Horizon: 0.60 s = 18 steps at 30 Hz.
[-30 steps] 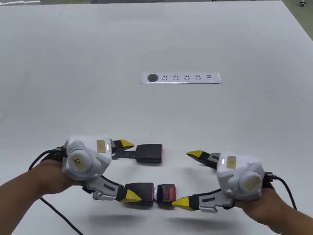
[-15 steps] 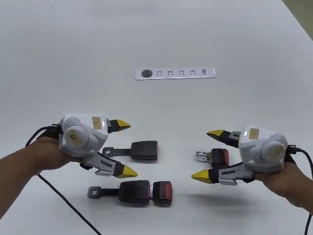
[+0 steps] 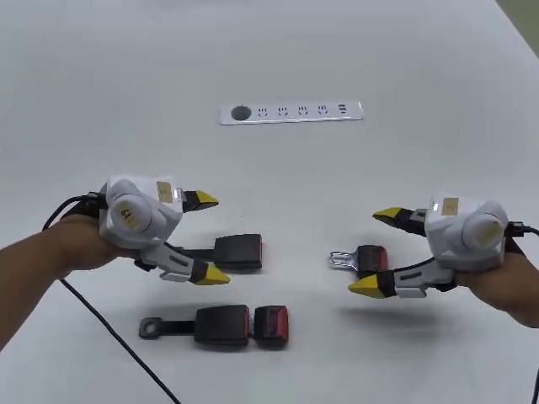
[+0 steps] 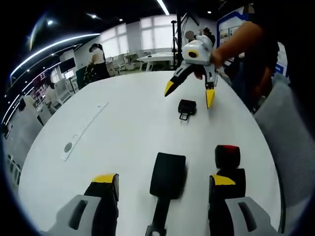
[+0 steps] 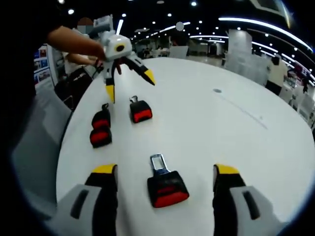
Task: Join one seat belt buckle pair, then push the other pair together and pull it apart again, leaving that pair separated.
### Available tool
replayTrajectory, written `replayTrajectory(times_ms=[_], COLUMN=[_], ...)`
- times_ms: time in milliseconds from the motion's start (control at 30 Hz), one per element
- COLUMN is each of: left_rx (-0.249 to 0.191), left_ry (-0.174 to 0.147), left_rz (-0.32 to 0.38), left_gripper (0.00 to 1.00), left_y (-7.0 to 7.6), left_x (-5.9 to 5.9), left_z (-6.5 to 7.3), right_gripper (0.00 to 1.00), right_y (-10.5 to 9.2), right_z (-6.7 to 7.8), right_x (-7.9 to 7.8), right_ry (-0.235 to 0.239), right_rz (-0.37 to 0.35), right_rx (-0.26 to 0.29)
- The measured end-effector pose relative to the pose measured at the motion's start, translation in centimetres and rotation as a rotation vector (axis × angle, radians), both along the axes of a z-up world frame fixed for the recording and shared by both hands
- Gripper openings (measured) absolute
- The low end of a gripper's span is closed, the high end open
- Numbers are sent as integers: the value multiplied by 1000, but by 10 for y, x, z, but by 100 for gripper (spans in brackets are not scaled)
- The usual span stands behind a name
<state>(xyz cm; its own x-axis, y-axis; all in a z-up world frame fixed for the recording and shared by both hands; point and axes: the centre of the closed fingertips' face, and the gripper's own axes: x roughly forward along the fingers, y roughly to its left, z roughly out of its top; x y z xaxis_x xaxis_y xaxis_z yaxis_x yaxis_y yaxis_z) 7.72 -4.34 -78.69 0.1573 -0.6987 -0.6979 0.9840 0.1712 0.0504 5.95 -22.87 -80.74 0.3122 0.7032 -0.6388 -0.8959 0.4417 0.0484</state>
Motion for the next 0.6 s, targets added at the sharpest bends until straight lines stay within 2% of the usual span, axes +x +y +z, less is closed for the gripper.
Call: replayTrajectory(times_ms=[333,600], left_rx=[14,20], left_ry=[26,54], left_rz=[-20,-42], left_gripper=[72,70], left_y=[-10,-19], left_x=[6,2], left_z=[-20,-36], right_gripper=[73,67], right_y=[-12,-15], right_z=[-21,-29], right_x=[-2,-9], right_ry=[51,73], right_rz=[27,72], right_rx=[-29,-46])
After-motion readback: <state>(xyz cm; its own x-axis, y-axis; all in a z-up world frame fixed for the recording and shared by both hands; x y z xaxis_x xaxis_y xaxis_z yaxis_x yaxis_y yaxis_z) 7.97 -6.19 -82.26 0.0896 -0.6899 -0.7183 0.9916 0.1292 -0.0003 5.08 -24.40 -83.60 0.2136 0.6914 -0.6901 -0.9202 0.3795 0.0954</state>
